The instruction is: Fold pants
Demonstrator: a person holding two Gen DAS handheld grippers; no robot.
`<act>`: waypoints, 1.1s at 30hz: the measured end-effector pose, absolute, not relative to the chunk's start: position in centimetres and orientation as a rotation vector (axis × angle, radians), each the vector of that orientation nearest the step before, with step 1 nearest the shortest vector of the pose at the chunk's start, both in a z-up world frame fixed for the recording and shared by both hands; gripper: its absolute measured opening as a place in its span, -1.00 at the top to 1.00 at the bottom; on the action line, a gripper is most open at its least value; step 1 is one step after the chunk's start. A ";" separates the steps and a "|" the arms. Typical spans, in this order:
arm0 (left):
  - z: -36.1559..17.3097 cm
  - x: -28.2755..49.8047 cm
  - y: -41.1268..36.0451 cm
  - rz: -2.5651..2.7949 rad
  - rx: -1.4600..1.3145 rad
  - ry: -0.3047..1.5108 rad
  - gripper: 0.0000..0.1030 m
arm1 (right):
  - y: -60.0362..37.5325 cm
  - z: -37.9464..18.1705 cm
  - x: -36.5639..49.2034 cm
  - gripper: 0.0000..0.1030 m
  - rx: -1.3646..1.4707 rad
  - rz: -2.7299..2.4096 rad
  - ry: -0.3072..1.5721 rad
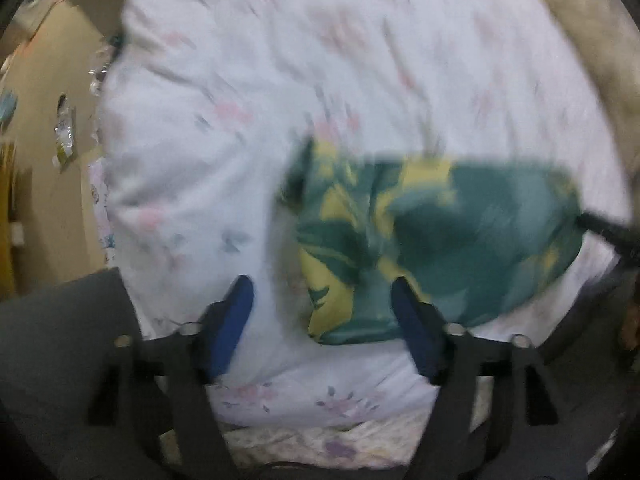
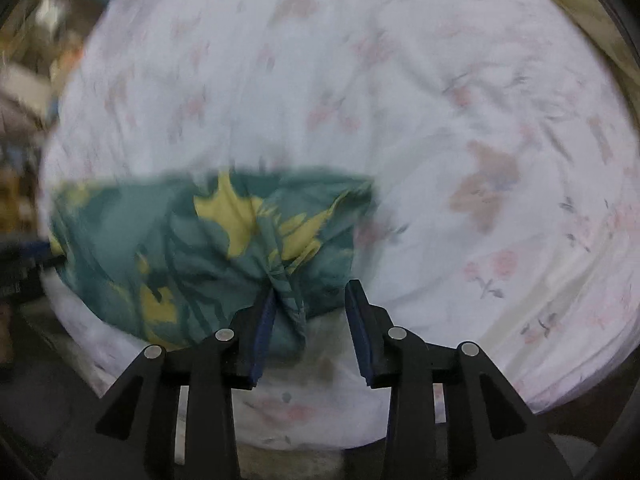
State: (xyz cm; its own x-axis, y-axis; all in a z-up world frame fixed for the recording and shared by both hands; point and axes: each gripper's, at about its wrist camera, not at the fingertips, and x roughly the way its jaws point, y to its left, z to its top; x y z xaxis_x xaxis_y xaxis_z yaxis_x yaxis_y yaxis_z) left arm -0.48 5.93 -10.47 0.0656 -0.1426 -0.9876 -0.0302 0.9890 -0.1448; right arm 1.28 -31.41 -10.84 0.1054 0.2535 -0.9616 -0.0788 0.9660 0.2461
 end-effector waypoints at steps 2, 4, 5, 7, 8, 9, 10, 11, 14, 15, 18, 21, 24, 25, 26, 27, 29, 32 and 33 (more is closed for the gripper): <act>-9.1 -0.1 7.3 -0.031 -0.193 1.413 -0.68 | -32.8 -9.7 1.6 -0.29 0.262 0.247 1.372; -9.4 0.6 7.7 0.000 -0.215 1.405 -0.68 | -33.8 -9.6 2.1 -0.76 0.329 0.225 1.341; -10.1 1.2 7.4 -0.016 -0.242 1.431 -0.68 | -33.6 -10.1 2.3 -0.78 0.355 0.223 1.349; -12.3 2.0 5.3 -0.058 -0.269 1.492 -0.68 | -33.4 -12.1 2.6 -0.78 0.408 0.215 1.397; -13.3 2.4 3.7 -0.070 -0.253 1.520 -0.68 | -33.2 -13.1 2.8 -0.78 0.420 0.201 1.427; -14.5 2.6 2.8 -0.065 -0.241 1.541 -0.68 | -32.8 -14.6 2.9 -0.78 0.424 0.186 1.473; -15.2 2.8 2.3 -0.064 -0.249 1.553 -0.68 | -32.4 -15.2 3.2 -0.78 0.427 0.195 1.499; -15.9 2.7 1.7 -0.073 -0.261 1.561 -0.68 | -31.8 -16.1 3.3 -0.78 0.426 0.213 1.525; -16.1 2.3 0.7 -0.099 -0.238 1.533 -0.56 | -30.3 -16.9 2.8 -0.78 0.397 0.247 1.540; -16.0 2.1 0.7 -0.121 -0.253 1.532 -0.49 | -29.9 -16.8 2.7 -0.78 0.387 0.257 1.531; -15.5 1.2 0.6 -0.168 -0.297 1.522 -0.42 | -28.3 -16.8 2.5 -0.76 0.371 0.326 1.531; -15.4 0.6 0.0 -0.201 -0.303 1.506 -0.25 | -26.8 -16.6 2.3 -0.52 0.309 0.364 1.517; -14.8 0.8 -1.1 -0.292 -0.278 1.479 0.52 | -25.8 -16.9 2.1 0.02 0.287 0.396 1.509; -14.5 0.7 -1.8 -0.319 -0.239 1.468 0.64 | -25.4 -16.6 2.0 0.09 0.266 0.408 1.497; -14.4 1.0 -2.6 -0.321 -0.207 1.460 0.69 | -25.2 -16.2 1.8 0.25 0.237 0.417 1.483; -14.3 1.0 -3.1 -0.323 -0.184 1.453 0.70 | -24.6 -15.7 1.7 0.33 0.203 0.431 1.472; -14.1 1.2 -3.6 -0.321 -0.175 1.444 0.71 | -24.2 -15.0 1.3 0.38 0.164 0.423 1.455; -14.1 1.2 -3.5 -0.319 -0.177 1.434 0.71 | -24.5 -14.8 1.1 0.39 0.194 0.376 1.451; -14.0 1.1 -3.6 -0.318 -0.174 1.431 0.71 | -24.5 -14.8 1.2 0.39 0.201 0.366 1.451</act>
State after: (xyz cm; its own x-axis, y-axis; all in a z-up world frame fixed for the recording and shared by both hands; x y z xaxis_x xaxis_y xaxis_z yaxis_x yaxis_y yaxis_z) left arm 1.14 -3.58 -14.03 0.1070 -0.3178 -0.9421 0.1110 0.9454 -0.3063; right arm 1.16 -24.51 -14.81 0.0776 0.3620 -0.9289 -0.1216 0.9282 0.3516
